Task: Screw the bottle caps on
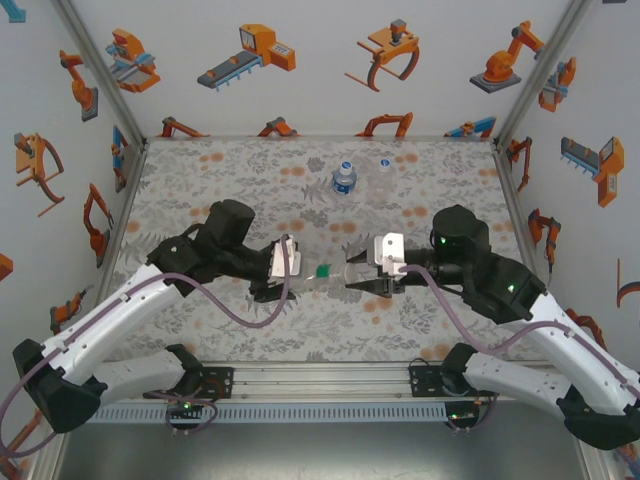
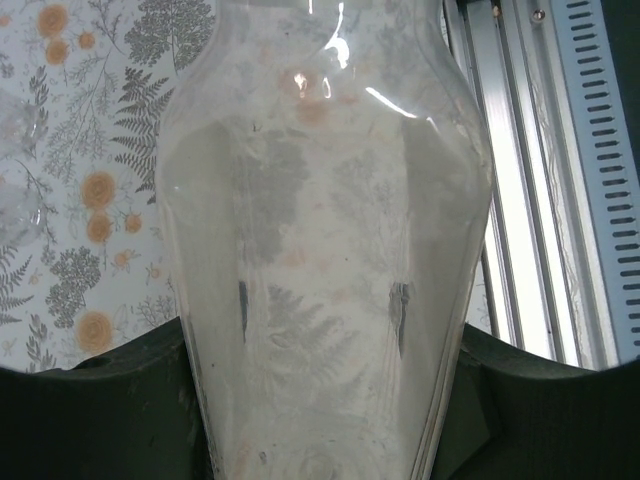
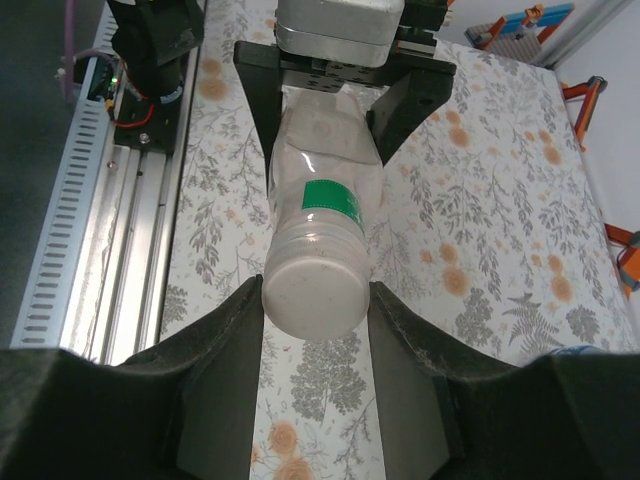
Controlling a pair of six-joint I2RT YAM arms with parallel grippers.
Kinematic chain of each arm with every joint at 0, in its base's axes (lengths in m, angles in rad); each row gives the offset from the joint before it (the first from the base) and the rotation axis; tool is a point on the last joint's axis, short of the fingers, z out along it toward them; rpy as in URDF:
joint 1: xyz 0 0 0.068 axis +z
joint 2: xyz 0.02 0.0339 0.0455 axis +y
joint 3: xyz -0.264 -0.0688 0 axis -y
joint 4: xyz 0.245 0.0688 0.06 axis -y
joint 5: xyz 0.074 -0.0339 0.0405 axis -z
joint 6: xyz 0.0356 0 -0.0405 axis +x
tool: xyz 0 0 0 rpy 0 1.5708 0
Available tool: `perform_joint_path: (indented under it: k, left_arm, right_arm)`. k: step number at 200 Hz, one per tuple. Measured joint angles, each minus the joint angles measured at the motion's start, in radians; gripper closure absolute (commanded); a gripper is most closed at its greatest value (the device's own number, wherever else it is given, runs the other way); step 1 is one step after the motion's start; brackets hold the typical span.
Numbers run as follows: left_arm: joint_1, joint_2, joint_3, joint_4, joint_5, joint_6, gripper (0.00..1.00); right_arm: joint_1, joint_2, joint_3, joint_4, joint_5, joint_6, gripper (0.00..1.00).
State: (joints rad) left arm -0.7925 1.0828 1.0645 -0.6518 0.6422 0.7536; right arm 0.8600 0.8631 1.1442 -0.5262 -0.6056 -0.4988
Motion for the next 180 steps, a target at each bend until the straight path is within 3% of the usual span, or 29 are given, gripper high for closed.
perform_joint_path:
  k: [78,108,148,180]
  left_arm:
    - [0.0,0.009,0.002,-0.016,0.001,-0.02,1.0]
    - [0.0,0.007,0.002,-0.016,0.001,-0.019,1.0]
    - [0.002,0.0,-0.003,-0.016,-0.013,-0.016,1.0]
    - [0.002,-0.002,-0.02,-0.005,-0.047,-0.017,1.0]
  right_arm:
    - [0.001,-0.005,-0.022,0.016,0.02,0.005,0.73]
    - [0.001,-0.005,-0.031,0.038,0.024,0.074,0.75]
    - [0.001,0.0,-0.05,0.087,0.07,0.319,0.8]
    - [0.001,-0.005,-0.084,0.113,0.184,0.644,0.85]
